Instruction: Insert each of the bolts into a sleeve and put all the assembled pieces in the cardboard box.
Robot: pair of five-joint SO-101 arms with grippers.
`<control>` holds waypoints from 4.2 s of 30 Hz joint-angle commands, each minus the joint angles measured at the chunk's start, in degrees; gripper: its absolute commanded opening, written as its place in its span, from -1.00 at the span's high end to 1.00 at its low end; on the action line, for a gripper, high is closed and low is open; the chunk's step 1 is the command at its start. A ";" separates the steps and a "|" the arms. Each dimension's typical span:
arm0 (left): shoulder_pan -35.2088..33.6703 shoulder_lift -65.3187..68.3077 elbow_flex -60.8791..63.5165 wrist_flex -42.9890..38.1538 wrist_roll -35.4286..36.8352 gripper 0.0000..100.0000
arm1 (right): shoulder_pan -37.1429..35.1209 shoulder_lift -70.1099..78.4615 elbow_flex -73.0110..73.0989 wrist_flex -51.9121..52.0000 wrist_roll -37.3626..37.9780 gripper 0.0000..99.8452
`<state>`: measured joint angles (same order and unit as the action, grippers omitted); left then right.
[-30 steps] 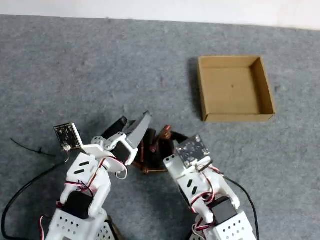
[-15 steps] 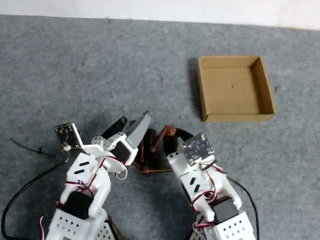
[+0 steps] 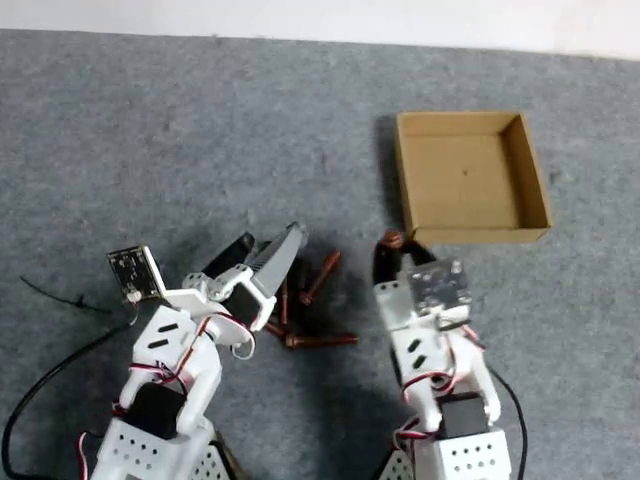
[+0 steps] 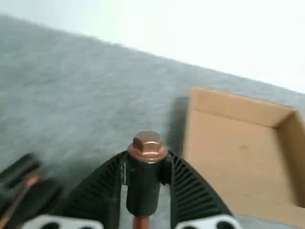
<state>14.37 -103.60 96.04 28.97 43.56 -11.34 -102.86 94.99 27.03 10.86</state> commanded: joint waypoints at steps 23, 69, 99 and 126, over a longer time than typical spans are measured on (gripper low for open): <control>-0.66 -0.22 1.10 -0.97 0.35 0.43 | 9.89 48.13 -31.08 -16.92 -9.67 0.99; -0.48 -0.22 1.10 -0.97 0.35 0.43 | 16.22 97.54 -62.64 -12.79 -30.59 0.48; -17.98 -0.48 1.10 -7.47 6.86 0.83 | -24.13 67.38 -34.86 -7.96 -21.71 0.48; -18.77 -0.31 1.10 -7.74 7.03 0.78 | -35.38 67.21 -33.98 14.11 1.23 0.48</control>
<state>-3.65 -103.60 96.04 22.37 50.07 -45.80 -33.49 61.49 39.60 10.77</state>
